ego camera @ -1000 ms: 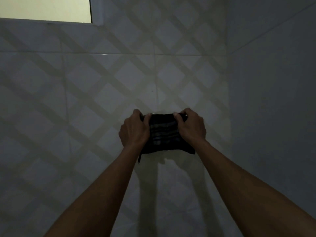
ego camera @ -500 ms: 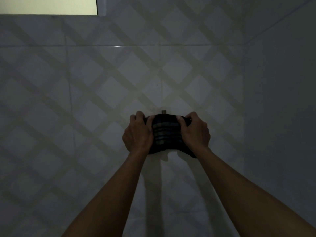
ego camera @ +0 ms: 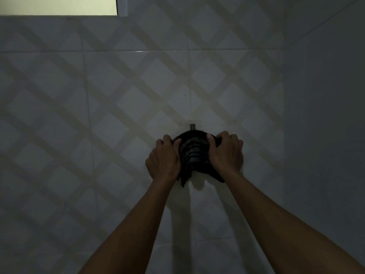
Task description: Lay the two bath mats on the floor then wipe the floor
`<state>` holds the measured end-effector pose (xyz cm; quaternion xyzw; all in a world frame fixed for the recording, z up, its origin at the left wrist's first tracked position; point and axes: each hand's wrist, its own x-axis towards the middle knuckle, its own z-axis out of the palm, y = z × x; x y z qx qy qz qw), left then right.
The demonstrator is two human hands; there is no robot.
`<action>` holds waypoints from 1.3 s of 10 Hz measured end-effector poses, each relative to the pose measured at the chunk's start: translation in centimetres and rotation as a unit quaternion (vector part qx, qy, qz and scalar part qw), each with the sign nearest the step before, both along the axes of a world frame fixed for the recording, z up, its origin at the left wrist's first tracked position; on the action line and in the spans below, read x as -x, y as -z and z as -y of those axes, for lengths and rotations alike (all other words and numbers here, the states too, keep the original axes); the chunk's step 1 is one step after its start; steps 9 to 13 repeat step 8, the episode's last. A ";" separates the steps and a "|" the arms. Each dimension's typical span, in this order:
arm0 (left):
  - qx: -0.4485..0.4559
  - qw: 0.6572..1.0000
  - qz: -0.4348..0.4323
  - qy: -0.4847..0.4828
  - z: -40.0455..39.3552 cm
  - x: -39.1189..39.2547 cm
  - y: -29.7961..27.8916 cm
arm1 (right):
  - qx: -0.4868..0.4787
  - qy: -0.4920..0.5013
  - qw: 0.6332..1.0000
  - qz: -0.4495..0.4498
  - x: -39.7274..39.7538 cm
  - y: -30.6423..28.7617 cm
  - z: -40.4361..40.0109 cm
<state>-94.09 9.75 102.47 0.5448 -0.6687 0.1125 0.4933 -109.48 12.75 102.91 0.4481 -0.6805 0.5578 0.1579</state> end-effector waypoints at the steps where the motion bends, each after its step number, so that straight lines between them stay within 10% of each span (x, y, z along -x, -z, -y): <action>1: 0.000 1.000 0.016 -0.005 -0.1 0.0 0.1 | -0.002 0.002 1.000 0.002 -0.1 0.1 0.0; 13: -0.008 0.995 -0.050 0.087 0.0 -2.4 0.9 | -0.012 0.000 0.997 0.078 -1.5 3.4 -2.0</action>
